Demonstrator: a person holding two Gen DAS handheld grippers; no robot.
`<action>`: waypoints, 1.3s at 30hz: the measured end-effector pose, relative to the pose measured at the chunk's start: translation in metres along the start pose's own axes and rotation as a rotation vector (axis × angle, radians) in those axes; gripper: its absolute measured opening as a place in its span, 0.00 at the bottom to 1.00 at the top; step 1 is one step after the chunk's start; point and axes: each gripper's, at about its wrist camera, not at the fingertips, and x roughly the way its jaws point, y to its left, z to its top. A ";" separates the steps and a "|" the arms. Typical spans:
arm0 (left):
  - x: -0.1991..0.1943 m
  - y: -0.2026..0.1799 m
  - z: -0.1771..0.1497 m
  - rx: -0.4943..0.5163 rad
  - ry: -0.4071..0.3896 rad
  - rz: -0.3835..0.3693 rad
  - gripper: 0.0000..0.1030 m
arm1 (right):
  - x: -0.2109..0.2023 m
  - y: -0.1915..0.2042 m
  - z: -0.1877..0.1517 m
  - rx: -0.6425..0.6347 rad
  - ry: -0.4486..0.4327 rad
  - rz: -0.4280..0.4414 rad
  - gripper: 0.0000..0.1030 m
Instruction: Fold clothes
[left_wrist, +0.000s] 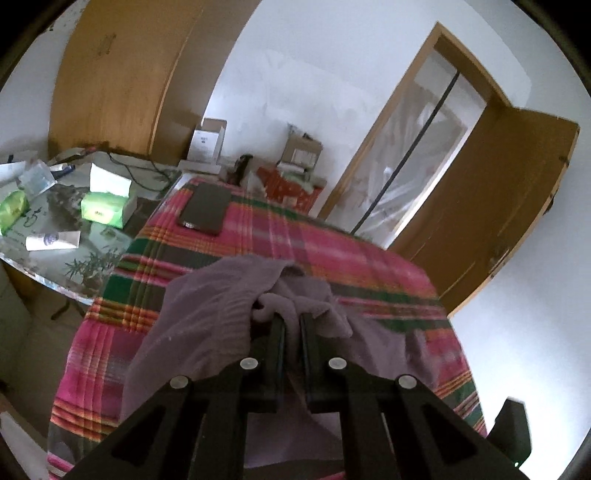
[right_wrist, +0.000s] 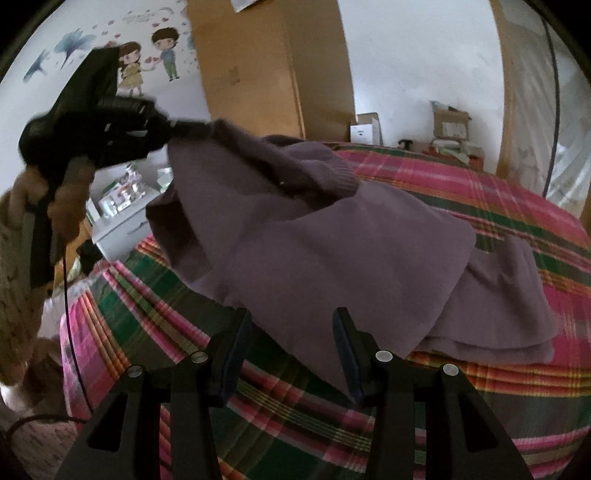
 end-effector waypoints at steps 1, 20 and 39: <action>-0.001 0.000 0.003 -0.005 -0.010 -0.005 0.08 | 0.001 0.002 0.000 -0.013 -0.001 -0.001 0.46; -0.015 0.010 0.032 -0.084 -0.131 -0.056 0.08 | 0.000 -0.037 0.011 0.095 -0.101 -0.346 0.46; 0.019 0.000 0.054 -0.072 -0.137 -0.042 0.08 | -0.045 -0.050 0.114 -0.086 -0.371 -0.633 0.04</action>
